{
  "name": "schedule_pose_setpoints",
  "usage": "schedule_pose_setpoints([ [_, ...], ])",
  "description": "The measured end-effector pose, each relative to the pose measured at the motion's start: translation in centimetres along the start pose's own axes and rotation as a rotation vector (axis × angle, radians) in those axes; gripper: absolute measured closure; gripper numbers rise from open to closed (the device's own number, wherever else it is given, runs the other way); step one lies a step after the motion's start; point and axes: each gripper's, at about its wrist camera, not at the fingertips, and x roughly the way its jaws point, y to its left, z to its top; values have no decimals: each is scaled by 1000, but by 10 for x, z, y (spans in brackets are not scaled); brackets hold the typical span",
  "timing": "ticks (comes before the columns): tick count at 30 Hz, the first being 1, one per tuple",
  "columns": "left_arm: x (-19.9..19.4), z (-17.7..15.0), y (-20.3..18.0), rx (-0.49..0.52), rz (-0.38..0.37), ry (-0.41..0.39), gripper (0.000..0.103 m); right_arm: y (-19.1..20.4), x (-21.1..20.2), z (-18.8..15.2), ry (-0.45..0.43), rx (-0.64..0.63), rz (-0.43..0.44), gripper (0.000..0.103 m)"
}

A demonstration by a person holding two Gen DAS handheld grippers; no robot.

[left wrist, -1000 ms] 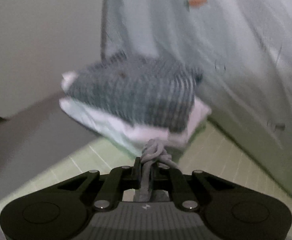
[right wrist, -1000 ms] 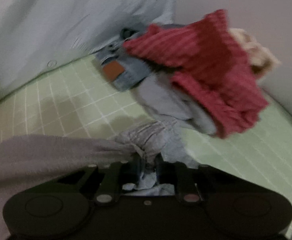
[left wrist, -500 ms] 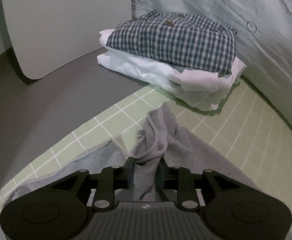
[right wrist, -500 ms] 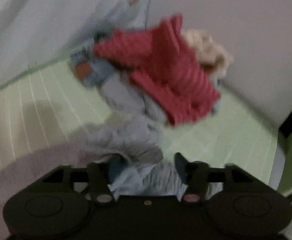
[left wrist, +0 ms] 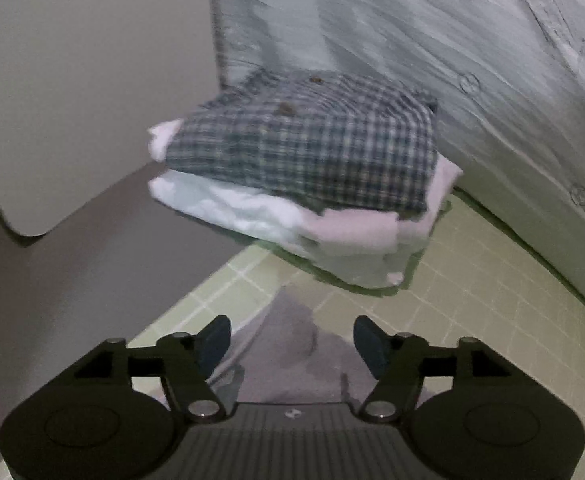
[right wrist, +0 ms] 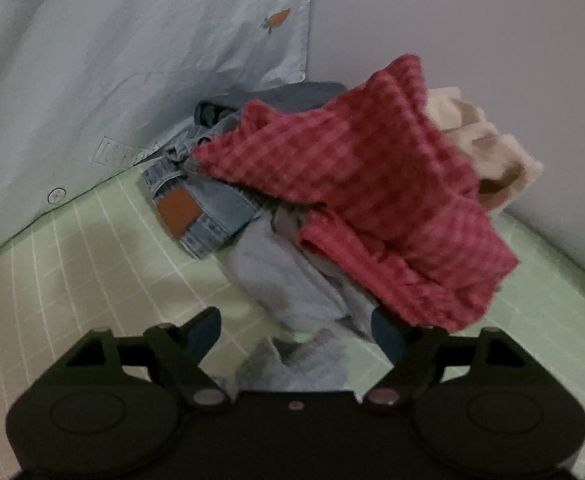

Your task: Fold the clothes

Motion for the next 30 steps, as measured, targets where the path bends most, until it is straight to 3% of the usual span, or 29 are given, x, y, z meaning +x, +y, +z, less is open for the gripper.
schedule_pose_setpoints([
  [4, 26, -7, -13, 73, 24, 54, 30, 5, 29, -13, 113, -19, -20, 20],
  [12, 53, -25, -15, 221, 127, 143, 30, -21, 13, -61, 163, -33, -61, 21],
  [18, 60, -21, -3, 137, 117, 156, 22, -33, -3, -68, 178, -67, -89, 24],
  [24, 63, -24, 4, 74, 109, 152, 15, -4, -28, -50, 31, -300, -174, 23],
  [30, 65, -24, 8, 57, 104, 152, 13, 14, -6, -40, 86, -367, -156, 24],
])
